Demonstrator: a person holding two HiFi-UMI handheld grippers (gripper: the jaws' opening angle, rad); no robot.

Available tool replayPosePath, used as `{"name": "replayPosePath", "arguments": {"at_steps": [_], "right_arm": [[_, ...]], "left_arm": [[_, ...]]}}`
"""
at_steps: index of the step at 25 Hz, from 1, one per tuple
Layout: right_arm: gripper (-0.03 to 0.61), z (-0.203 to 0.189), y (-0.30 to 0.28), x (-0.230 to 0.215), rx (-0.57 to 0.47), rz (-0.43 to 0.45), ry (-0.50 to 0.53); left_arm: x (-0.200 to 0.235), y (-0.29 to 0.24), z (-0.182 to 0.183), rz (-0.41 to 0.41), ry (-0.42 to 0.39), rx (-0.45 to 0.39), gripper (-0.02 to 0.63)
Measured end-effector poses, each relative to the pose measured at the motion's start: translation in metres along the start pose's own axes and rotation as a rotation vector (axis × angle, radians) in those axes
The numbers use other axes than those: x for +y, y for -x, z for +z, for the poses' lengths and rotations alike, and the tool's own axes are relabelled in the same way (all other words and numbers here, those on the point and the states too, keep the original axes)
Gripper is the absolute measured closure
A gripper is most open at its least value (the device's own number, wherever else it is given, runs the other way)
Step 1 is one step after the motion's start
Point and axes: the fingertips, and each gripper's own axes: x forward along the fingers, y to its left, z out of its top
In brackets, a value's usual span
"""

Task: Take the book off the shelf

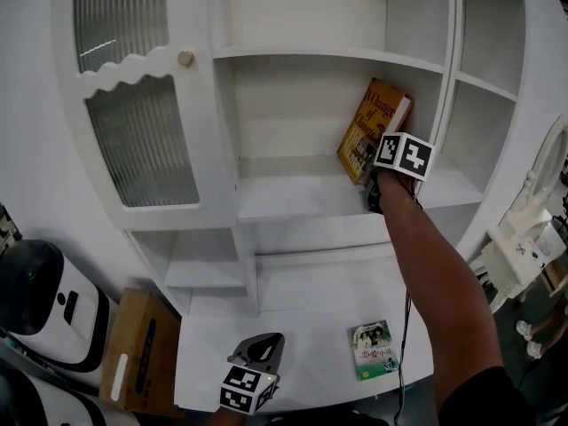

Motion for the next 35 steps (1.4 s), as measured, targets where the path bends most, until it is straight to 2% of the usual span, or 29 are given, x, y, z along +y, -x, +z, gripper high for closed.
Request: {"name": "replayPosePath", "arguments": {"at_steps": [2, 4, 11, 15, 21, 26, 32, 35], "right_arm": [[0.375, -0.002, -0.004, 0.0, 0.008, 0.007, -0.024], [0.409, -0.001, -0.004, 0.002, 0.003, 0.01, -0.031], [0.424, 0.005, 0.009, 0.014, -0.034, 0.041, -0.004], [0.426, 0.009, 0.026, 0.021, -0.06, 0.083, -0.028], [0.426, 0.004, 0.063, 0.031, -0.055, 0.224, -0.167], [0.426, -0.005, 0.11, 0.041, -0.063, 0.369, -0.232], [0.426, -0.012, 0.169, 0.035, -0.068, 0.477, -0.272], [0.426, -0.012, 0.201, 0.029, -0.058, 0.51, -0.257]], "left_arm": [[0.003, 0.003, -0.003, 0.011, 0.011, 0.004, 0.603], [0.006, 0.007, -0.006, 0.023, 0.021, 0.005, 0.603], [0.012, 0.017, -0.011, 0.042, 0.027, 0.003, 0.603], [0.009, 0.019, -0.012, 0.03, 0.021, 0.004, 0.603], [0.008, 0.02, -0.015, 0.012, 0.015, 0.007, 0.603], [0.01, 0.017, -0.01, -0.007, 0.023, -0.003, 0.603], [-0.003, 0.006, -0.001, -0.042, 0.003, -0.022, 0.603], [-0.014, -0.001, 0.001, -0.064, -0.008, -0.023, 0.603]]}}
